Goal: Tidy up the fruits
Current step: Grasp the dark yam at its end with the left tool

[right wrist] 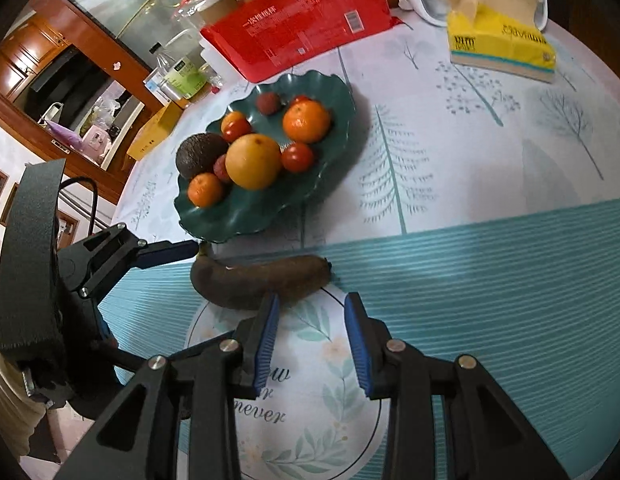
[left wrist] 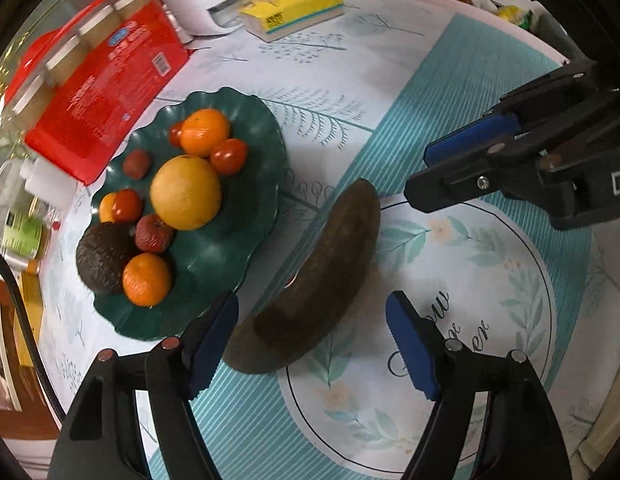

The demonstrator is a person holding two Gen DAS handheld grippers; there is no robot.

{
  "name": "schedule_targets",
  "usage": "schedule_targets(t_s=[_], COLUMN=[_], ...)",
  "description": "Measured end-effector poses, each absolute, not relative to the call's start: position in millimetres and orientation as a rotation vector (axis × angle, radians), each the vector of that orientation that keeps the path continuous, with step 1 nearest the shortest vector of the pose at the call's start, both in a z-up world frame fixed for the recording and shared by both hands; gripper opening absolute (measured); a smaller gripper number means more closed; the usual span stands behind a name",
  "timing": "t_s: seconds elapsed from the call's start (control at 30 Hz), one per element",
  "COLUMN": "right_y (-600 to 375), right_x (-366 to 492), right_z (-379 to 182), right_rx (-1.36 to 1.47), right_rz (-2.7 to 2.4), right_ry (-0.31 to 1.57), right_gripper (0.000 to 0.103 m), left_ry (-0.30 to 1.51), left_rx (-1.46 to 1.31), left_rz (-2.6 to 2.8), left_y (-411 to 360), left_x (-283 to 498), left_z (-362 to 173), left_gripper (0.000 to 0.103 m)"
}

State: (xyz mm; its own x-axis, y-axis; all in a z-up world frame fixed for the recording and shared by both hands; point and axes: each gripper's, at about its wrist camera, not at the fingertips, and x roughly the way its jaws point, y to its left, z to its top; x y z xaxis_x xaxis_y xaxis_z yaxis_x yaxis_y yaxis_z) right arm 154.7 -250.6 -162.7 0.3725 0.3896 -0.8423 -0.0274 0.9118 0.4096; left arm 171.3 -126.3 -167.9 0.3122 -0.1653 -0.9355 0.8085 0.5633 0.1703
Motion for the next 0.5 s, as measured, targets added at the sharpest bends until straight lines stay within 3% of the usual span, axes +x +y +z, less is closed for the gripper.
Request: schedule_targets(t_s=[0.4, 0.5], right_y=[-263, -265], right_x=[155, 154], right_z=[-177, -179], right_rx=[0.389, 0.394], right_rz=[0.244, 0.240], right_ry=[1.185, 1.188], right_gripper=[0.034, 0.034], left_ry=[1.176, 1.205], left_rx=[0.729, 0.690], left_rz=[-0.797, -0.812], left_y=[-141, -141], left_x=[192, 200], left_z=[-187, -188], left_gripper=[0.067, 0.059])
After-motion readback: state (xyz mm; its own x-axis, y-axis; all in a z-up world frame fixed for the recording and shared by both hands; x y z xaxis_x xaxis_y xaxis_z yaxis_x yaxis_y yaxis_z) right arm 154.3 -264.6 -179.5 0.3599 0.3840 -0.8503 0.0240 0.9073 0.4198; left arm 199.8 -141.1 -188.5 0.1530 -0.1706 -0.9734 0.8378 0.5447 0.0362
